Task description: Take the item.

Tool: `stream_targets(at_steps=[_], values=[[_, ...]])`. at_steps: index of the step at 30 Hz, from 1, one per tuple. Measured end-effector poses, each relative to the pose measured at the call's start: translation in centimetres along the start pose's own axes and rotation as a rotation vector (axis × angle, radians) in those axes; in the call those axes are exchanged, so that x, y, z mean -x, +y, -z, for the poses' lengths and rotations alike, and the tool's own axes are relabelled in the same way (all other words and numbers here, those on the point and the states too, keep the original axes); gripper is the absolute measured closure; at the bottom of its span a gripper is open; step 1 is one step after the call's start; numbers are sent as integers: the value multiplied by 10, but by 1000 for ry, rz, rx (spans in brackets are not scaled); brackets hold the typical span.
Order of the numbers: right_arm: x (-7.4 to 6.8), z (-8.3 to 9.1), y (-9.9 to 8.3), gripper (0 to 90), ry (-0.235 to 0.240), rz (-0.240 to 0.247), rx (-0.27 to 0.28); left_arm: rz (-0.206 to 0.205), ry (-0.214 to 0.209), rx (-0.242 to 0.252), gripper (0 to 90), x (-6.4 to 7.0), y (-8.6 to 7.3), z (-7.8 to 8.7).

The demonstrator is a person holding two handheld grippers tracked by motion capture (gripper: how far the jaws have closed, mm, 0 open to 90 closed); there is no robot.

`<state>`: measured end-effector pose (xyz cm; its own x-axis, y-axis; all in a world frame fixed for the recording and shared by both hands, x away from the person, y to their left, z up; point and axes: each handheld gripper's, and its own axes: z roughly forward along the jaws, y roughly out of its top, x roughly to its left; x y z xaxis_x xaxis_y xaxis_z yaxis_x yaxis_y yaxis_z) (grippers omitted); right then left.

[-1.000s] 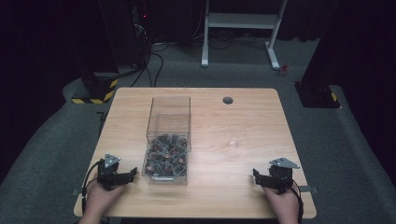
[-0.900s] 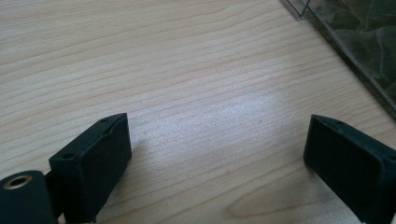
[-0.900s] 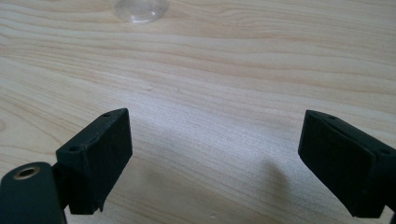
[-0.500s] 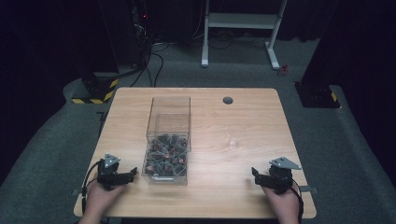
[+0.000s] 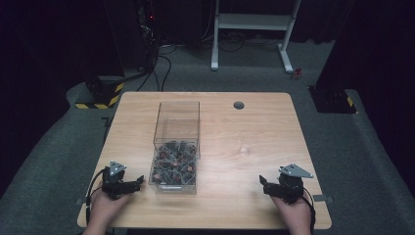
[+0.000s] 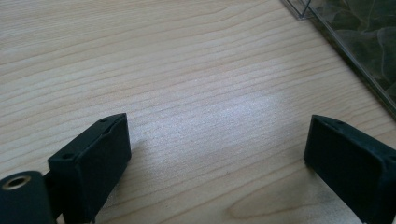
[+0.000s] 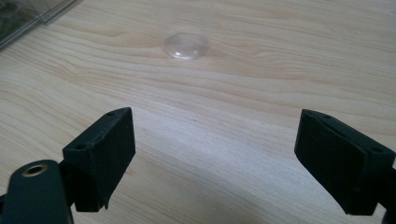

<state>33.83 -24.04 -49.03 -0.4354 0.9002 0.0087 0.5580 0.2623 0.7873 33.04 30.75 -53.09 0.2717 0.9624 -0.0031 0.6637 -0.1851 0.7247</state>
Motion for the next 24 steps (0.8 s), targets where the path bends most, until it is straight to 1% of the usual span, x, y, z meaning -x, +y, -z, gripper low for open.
stream_targets(at_steps=[2,3,6,10,12,13,14,17,19,20,22,24], values=[[-2,0,1,123,5,8,4,-2,0,0,74,0,0,0],[-5,-1,2,123,10,16,5,0,0,0,74,0,0,0],[-8,-1,4,123,19,22,5,0,0,0,74,0,0,0],[-17,-4,6,124,39,33,5,0,0,0,74,0,0,0],[-21,-5,8,124,48,45,6,0,0,0,74,0,0,0],[-21,-5,8,124,48,45,6,0,0,0,74,0,0,0],[-25,-5,9,124,58,51,7,0,0,0,74,0,0,0],[-31,-7,11,124,71,61,6,1,1,0,74,0,0,0],[-32,-8,11,124,76,66,7,2,2,0,74,0,0,0],[-33,-9,12,125,84,82,9,2,2,0,74,0,0,0],[-34,-9,13,124,85,75,6,3,2,0,74,0,0,0],[-36,-10,14,124,92,83,8,2,2,0,74,0,0,0]])
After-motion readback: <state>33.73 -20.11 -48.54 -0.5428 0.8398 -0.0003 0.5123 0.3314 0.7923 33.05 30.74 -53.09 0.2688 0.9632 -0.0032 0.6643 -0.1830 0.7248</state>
